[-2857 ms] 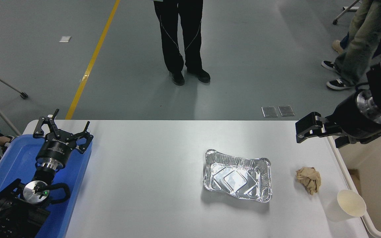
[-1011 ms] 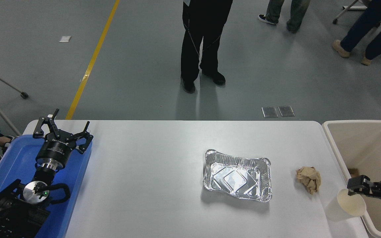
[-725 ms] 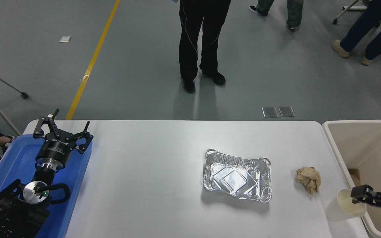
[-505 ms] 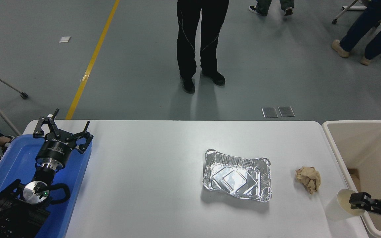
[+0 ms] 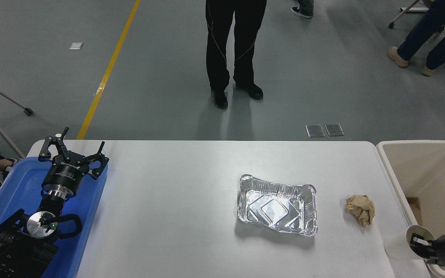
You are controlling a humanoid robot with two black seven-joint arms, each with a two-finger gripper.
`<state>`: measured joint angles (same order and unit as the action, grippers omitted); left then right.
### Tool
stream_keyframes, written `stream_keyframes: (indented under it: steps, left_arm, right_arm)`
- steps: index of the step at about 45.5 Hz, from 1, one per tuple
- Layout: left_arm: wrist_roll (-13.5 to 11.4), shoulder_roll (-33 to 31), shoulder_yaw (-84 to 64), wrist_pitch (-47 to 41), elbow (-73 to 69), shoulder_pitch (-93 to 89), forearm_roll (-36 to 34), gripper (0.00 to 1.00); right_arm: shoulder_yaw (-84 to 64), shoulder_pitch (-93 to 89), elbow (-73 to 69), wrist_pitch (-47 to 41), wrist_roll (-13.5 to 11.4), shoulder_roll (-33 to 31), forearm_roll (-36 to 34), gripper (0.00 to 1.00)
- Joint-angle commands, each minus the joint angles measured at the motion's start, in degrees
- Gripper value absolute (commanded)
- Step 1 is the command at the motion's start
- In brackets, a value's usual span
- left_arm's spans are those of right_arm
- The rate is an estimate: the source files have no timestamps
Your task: Pick up paper cup place in dustbin
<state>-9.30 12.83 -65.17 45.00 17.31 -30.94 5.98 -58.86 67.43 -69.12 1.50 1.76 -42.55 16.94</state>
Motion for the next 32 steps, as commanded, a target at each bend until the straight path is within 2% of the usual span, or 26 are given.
stream_keyframes:
  steps: [1, 12, 21, 26, 32]
  left_arm:
    - [0.1, 0.0, 0.0, 0.0, 0.0, 0.0, 0.0, 0.99]
    - [0.1, 0.0, 0.0, 0.0, 0.0, 0.0, 0.0, 0.99]
    - [0.1, 0.0, 0.0, 0.0, 0.0, 0.0, 0.0, 0.99]
    - [0.1, 0.0, 0.0, 0.0, 0.0, 0.0, 0.0, 0.99]
    - [0.1, 0.0, 0.0, 0.0, 0.0, 0.0, 0.0, 0.99]
  right_arm:
    - [-0.2, 2.7, -1.2, 0.0, 0.0, -1.9, 1.3, 0.0]
    - [-6.6, 15.4, -13.6, -1.1, 1.0, -5.9, 7.0, 0.0]
    - [-22.0, 36.3, -27.1, -2.9, 3.0, -5.9, 9.5, 0.0]
    - [-28.8, 48.2, -30.9, -7.9, 4.5, -5.2, 9.7, 0.0]
    - [-32.2, 63.3, -30.9, -20.5, 5.2, -5.4, 9.6, 0.0]
